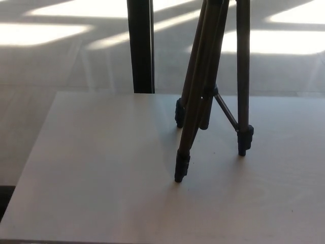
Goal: Use both hands of the robot to pick up the tripod lying in the middle of the desk and make it stand upright on the desk
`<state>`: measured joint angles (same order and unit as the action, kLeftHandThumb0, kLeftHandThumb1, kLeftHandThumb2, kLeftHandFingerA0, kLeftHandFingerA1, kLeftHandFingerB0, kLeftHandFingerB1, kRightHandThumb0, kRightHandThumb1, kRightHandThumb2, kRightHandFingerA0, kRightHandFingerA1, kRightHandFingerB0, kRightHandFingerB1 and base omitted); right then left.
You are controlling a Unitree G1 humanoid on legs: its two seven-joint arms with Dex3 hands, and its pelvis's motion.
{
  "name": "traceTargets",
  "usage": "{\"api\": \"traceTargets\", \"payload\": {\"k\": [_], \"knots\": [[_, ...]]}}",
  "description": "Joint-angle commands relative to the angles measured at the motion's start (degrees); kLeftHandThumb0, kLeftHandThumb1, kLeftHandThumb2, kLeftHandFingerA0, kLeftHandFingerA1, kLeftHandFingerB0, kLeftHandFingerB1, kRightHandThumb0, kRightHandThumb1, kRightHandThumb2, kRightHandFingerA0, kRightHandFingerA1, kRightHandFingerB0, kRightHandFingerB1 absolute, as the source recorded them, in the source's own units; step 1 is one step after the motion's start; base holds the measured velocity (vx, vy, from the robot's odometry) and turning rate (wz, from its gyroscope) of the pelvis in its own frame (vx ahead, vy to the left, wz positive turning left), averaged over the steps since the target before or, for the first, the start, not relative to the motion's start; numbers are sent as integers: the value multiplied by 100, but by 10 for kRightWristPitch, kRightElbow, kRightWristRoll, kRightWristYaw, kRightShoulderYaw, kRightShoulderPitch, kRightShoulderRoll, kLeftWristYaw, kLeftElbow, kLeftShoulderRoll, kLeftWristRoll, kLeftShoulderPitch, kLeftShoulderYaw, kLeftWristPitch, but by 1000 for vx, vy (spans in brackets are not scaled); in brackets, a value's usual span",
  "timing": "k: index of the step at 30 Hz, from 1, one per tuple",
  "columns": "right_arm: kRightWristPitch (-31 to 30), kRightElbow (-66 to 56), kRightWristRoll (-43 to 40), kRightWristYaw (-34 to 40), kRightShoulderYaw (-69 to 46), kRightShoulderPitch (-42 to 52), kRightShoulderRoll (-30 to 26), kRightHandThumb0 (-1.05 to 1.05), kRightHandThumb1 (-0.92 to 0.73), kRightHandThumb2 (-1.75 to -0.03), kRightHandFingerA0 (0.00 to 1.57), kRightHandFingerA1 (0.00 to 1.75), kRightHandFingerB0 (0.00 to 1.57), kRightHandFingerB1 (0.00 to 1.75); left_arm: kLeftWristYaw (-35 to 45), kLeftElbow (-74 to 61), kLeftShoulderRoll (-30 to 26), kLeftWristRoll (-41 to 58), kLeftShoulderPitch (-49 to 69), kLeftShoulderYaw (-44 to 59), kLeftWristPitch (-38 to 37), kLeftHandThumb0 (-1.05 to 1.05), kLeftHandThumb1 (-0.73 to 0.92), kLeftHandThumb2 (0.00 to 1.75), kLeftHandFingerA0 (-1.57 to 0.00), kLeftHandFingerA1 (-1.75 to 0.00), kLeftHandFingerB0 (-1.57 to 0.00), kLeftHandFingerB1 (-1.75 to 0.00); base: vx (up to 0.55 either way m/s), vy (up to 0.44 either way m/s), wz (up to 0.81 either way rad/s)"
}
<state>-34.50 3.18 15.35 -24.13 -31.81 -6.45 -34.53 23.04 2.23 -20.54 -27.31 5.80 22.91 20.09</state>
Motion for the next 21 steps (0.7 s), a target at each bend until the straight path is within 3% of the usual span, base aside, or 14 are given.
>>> {"api": "traceTargets", "payload": {"k": [1,2,6,8,10,11,12,13,14,15,17,19,20,21], "knots": [[-18,100,-97,278,-477,73,25,-77,-87,-68,0,0,0,9,15,201,-1,410,77,471,-6,-84,73,61,-5,-92,-3,-79,0,0,0],[-11,110,-113,308,-487,51,44,-90,-70,-96,0,25,0,0,0,247,-6,417,67,480,-30,-81,74,63,-6,-94,-6,-76,0,0,0],[-52,115,-168,329,-549,-27,71,-96,-59,-88,0,19,0,18,-25,299,-1,423,51,497,-36,-79,77,61,-6,-91,-5,-78,0,0,0],[-104,129,-216,345,-619,-100,79,-101,-72,-99,0,18,0,0,-32,326,5,421,50,497,-43,-79,77,61,-10,-93,-7,-78,0,0,0],[-38,167,-242,424,-638,-124,88,-75,-57,-95,0,40,5,23,-33,340,8,427,47,505,-35,-78,78,61,-11,-94,-9,-78,0,0,0],[-30,183,-227,430,-612,-110,96,-74,-77,-62,1,62,3,39,-34,346,10,426,46,503,-32,-77,77,61,-15,-92,-12,-77,0,0,0],[-9,206,-207,437,-572,-85,119,-72,-59,-98,1,46,1,32,-36,355,18,422,46,499,-24,-75,76,61,-17,-92,-15,-77,0,0,0],[-15,186,-194,406,-546,-60,147,-94,-76,-102,0,16,0,0,-40,353,26,418,49,497,-13,-76,58,100,-34,-79,-20,-68,0,0,0],[-33,164,-176,369,-519,-33,170,-94,-76,-102,0,16,0,0,-43,352,30,413,51,495,-7,-76,58,100,-34,-79,-20,-68,0,0,0],[-22,150,-159,333,-473,14,213,-73,-57,-96,0,25,0,24,-30,346,36,387,65,468,3,-76,76,60,-25,-94,-17,-79,0,0,0],[6,156,-123,284,-394,79,239,-65,-48,-89,0,39,5,37,-18,343,46,345,80,422,8,-77,73,62,-29,-91,-19,-75,0,0,0],[5,186,-97,237,-343,115,221,-77,-53,-91,2,31,0,30,-3,364,44,329,88,402,-7,-79,71,62,-33,-90,-21,-74,0,0,0],[45,188,-124,223,-357,117,235,-54,-63,-72,0,21,4,29,0,375,39,311,93,384,-1,-78,73,62,-33,-83,-26,-68,0,0,0],[67,204,-124,198,-337,128,230,-72,-52,-90,0,31,0,32,6,388,36,295,103,366,-9,-78,73,62,-36,-86,-29,-70,0,0,0]]}}
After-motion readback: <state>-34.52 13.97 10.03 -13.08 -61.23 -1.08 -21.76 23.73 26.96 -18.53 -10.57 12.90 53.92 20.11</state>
